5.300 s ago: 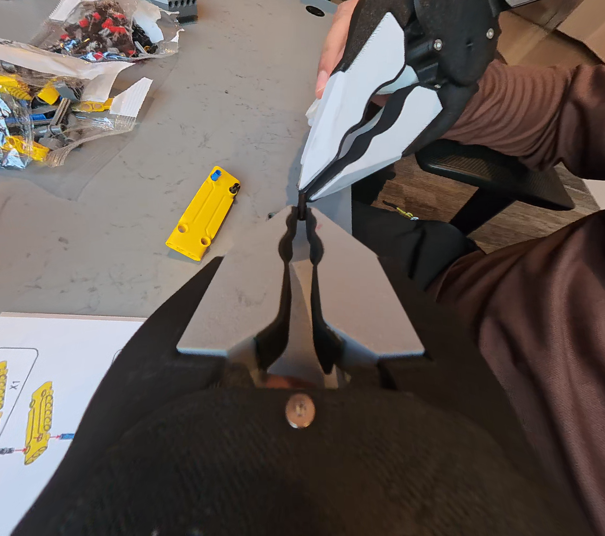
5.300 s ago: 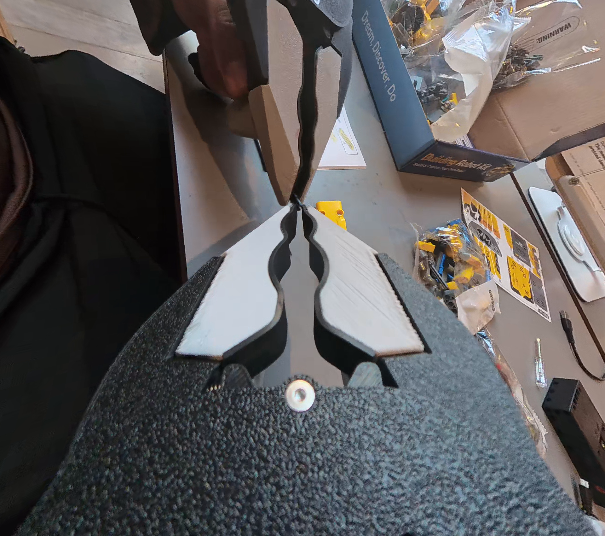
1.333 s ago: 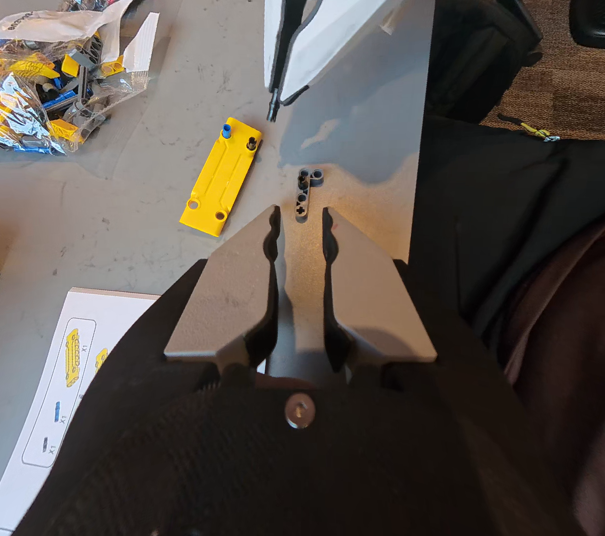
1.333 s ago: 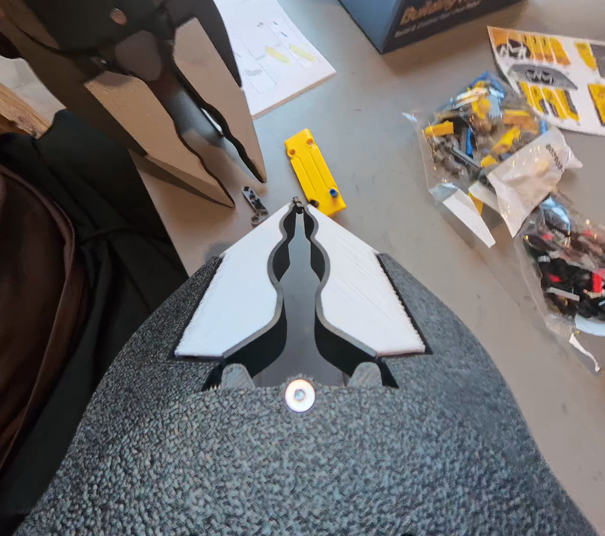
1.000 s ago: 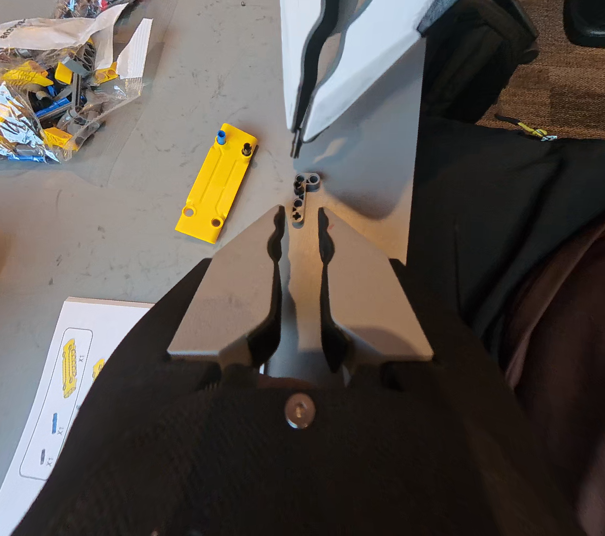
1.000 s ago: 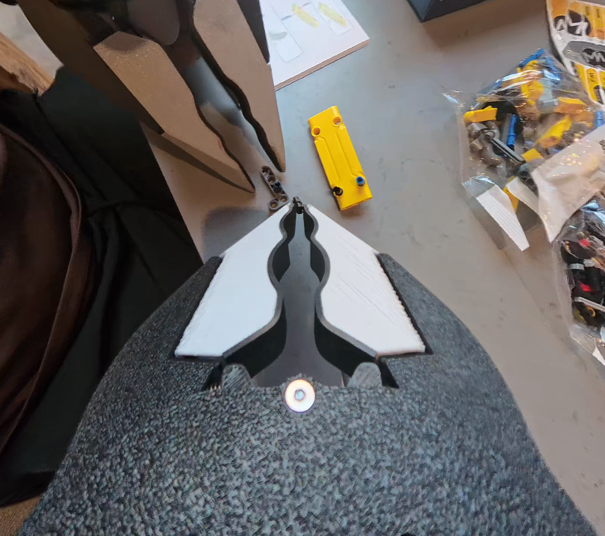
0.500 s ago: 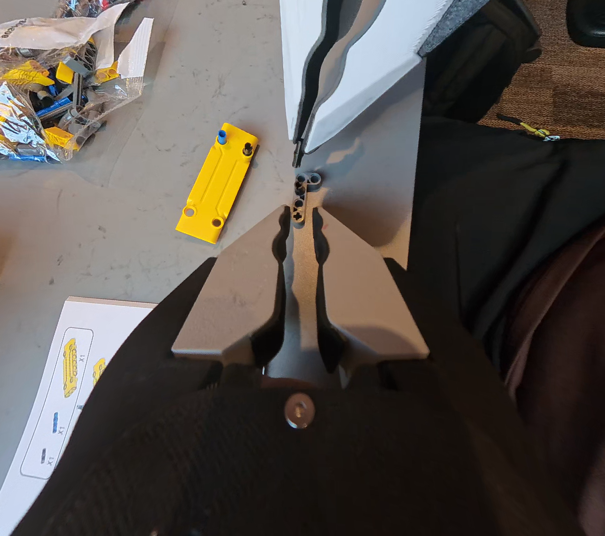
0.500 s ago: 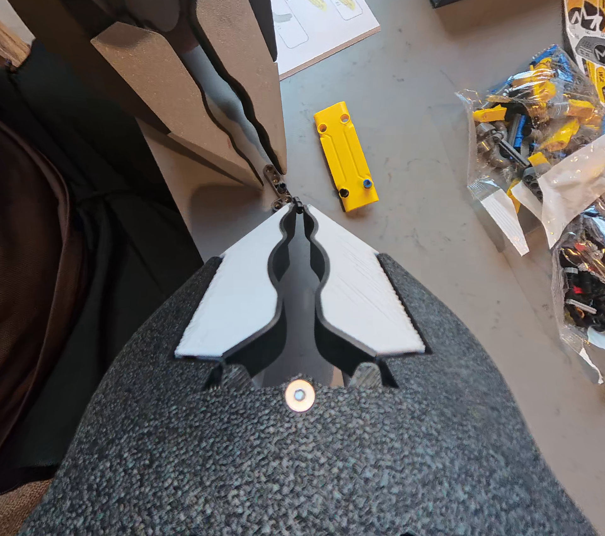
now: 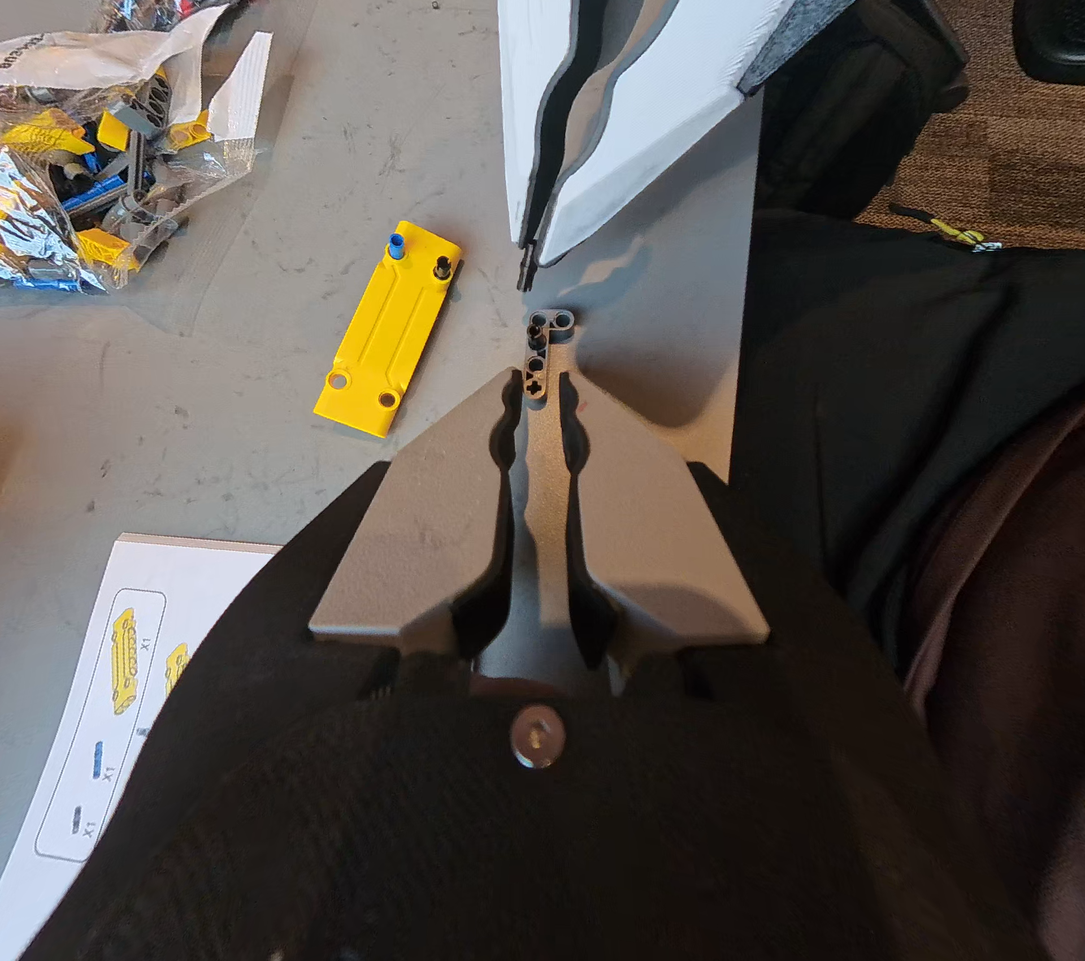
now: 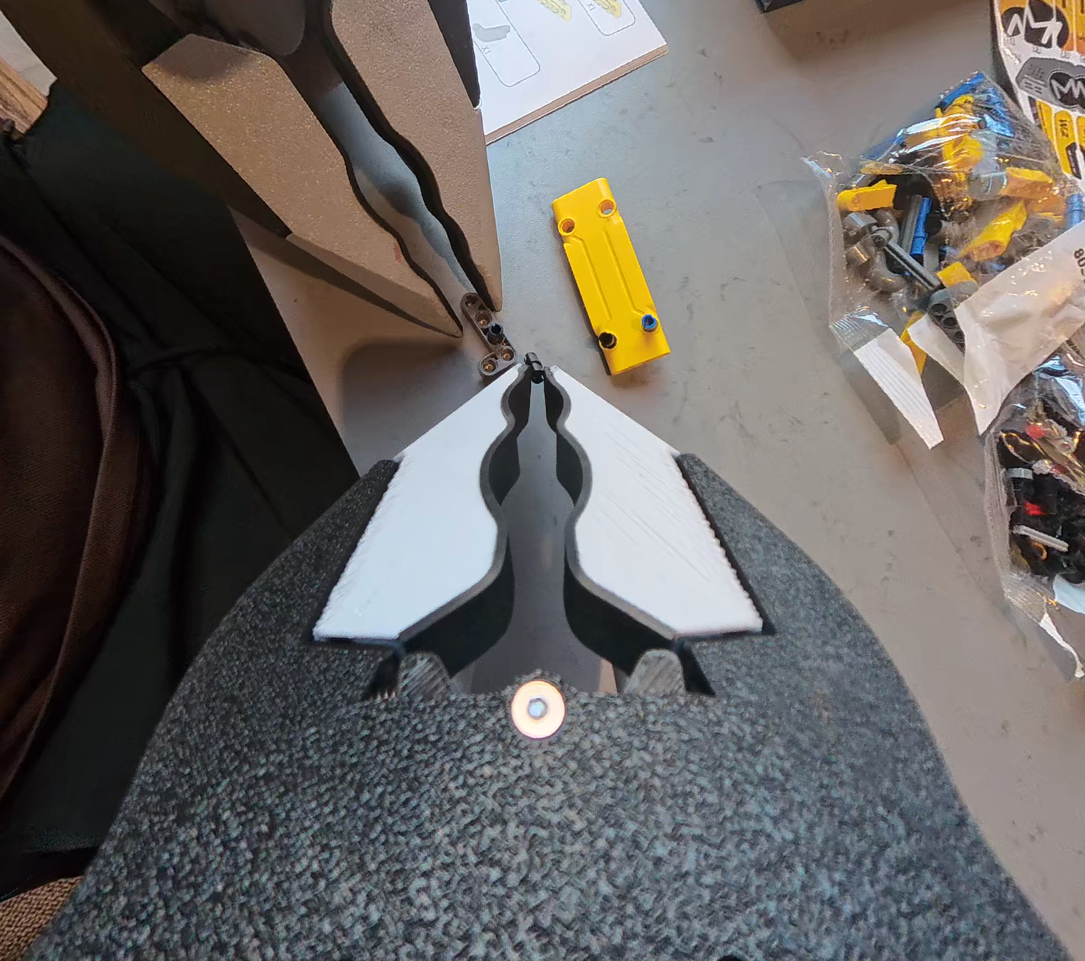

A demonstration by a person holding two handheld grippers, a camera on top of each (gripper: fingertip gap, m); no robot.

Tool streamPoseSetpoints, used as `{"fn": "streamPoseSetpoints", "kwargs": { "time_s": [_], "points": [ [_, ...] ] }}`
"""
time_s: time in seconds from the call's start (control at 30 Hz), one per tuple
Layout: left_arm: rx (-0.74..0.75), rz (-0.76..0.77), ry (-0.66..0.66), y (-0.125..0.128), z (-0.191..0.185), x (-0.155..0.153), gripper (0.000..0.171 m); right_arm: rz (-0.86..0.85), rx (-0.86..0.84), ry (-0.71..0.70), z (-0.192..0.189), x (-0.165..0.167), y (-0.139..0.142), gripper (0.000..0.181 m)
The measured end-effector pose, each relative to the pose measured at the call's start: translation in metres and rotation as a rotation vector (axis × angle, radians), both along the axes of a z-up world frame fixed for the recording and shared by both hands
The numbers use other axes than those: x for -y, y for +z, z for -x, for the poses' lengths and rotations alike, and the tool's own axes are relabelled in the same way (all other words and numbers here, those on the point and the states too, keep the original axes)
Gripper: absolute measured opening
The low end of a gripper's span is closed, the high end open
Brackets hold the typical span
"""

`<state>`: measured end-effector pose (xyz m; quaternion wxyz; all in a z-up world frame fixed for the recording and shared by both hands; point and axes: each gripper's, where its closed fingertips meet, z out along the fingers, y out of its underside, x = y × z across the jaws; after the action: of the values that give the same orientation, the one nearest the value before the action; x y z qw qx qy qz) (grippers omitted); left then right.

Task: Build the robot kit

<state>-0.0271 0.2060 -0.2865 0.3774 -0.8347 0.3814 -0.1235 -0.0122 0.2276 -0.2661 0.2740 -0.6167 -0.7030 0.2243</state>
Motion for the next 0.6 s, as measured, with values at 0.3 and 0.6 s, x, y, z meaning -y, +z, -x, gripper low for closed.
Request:
{"fn": "streamPoseSetpoints", "kwargs": {
  "time_s": [0.3, 0.6],
  "points": [
    [0.005, 0.003, -0.01, 0.0, -0.001, 0.001, 0.014, 0.063, -0.047, -0.01, 0.002, 0.004, 0.011, 0.005],
    [0.014, -0.022, -0.011, 0.004, -0.001, 0.001, 0.019, 0.124, -0.1, -0.029, 0.001, 0.002, 0.018, 0.005]
  ]
}}
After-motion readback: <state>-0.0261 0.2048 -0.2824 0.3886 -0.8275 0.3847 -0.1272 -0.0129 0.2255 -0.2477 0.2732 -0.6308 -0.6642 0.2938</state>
